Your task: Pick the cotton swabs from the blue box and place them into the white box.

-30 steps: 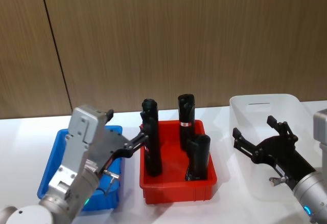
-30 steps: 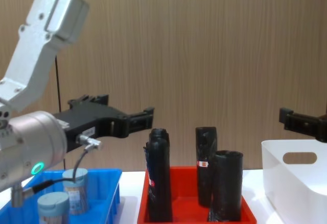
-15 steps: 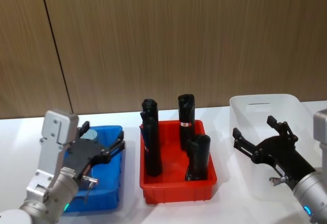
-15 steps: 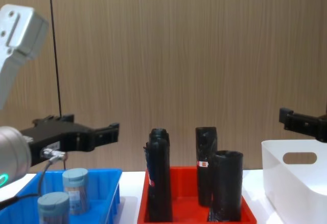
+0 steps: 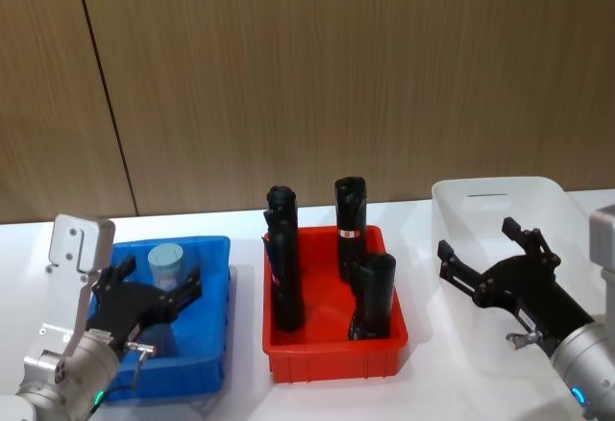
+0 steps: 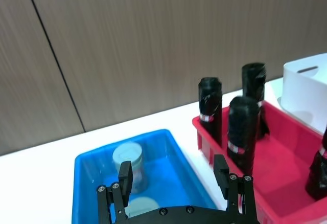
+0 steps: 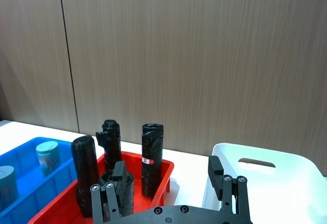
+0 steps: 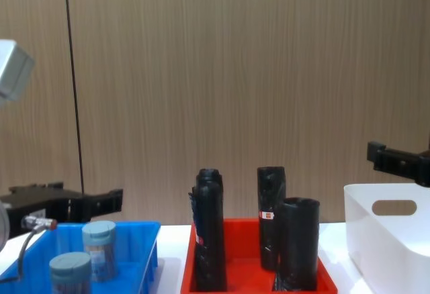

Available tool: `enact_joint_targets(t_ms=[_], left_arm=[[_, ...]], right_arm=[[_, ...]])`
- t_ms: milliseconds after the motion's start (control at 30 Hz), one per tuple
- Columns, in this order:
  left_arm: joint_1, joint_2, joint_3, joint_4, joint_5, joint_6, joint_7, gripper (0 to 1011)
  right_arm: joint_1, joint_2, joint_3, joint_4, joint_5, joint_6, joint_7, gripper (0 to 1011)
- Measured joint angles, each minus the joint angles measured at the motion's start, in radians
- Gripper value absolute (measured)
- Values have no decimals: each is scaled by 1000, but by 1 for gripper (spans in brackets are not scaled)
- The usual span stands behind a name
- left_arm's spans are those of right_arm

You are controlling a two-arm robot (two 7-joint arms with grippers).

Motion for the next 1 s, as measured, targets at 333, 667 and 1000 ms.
enact_joint_targets(t_ms=[333,667,1000], left_arm=[[-15,-4,-14,41,-42,75,3,1003],[-40,-17,-26,95,-67,130,6,1003],[-70,-30,-35,156,-75,159,-9,1003]], right_arm=[[0,0,0,0,0,0,0,1002],[0,0,0,0,0,0,0,1002],[0,0,0,0,0,0,0,1002]])
